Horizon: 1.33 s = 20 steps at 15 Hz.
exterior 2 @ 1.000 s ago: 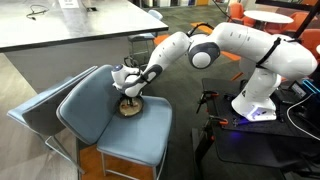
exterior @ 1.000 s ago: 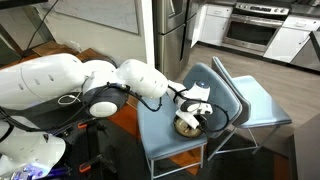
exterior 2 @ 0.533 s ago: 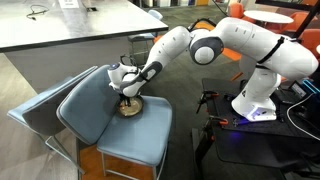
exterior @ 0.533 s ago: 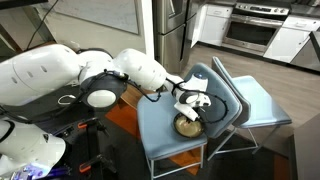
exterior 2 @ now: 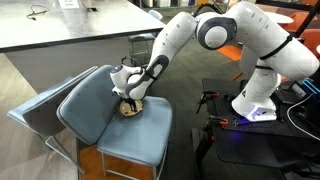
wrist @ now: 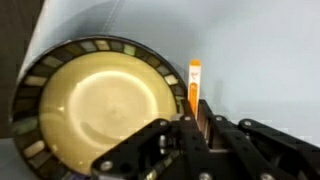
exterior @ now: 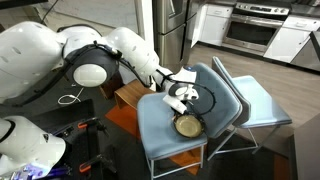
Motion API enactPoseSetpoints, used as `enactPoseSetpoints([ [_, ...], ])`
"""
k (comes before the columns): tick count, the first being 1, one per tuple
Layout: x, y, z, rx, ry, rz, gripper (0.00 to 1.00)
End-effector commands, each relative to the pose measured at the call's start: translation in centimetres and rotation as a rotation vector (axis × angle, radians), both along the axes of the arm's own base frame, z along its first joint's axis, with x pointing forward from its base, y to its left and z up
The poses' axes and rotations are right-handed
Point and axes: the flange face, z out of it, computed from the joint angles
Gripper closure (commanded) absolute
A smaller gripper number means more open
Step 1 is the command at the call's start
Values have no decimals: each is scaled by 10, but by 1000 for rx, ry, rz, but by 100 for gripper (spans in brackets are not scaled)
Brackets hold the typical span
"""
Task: Remove the marker from the bowl and place it on the seat
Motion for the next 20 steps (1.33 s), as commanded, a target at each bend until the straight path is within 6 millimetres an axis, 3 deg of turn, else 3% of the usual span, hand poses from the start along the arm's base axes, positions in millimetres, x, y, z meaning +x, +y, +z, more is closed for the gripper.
enactPoseSetpoints([
  [1, -29, 19, -3, 52, -62, 69, 97],
  [7, -69, 42, -29, 85, -81, 164, 97],
  [10, -87, 48, -27, 92, -42, 185, 97],
  [14, -89, 55, -22, 131, -45, 190, 94],
  [15, -87, 56, -22, 138, -43, 187, 63],
  [17, -84, 56, -21, 139, -44, 173, 56],
  [20, -80, 54, -18, 131, -59, 161, 34],
])
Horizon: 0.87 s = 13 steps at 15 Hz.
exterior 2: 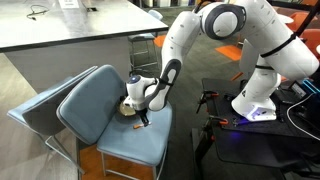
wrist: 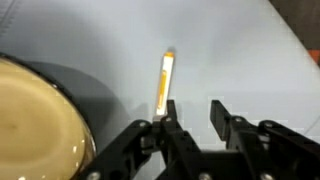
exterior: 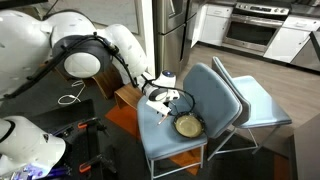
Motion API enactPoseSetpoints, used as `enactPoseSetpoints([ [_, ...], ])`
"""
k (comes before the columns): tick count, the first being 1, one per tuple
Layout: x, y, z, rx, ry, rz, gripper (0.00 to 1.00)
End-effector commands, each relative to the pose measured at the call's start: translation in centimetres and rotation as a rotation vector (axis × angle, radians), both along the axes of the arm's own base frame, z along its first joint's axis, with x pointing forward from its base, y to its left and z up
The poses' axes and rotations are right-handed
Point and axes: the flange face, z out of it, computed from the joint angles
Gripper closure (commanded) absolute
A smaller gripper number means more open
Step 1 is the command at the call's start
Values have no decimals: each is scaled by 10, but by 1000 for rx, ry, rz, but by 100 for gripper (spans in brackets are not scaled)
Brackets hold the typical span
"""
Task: Remove the marker from the bowl and place it on the seat
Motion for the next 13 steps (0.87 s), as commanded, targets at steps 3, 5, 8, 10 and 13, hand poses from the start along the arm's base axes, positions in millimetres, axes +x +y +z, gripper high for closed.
enactPoseSetpoints([
  [3, -1, -3, 18, 3, -21, -9, 10],
  [5, -1, -3, 29, -9, -54, -9, 0],
  [8, 2, -3, 46, -18, -85, -5, 0],
  [10, 1, -3, 55, -29, -93, -2, 0],
  [13, -1, -5, 66, -57, -117, 4, 0],
])
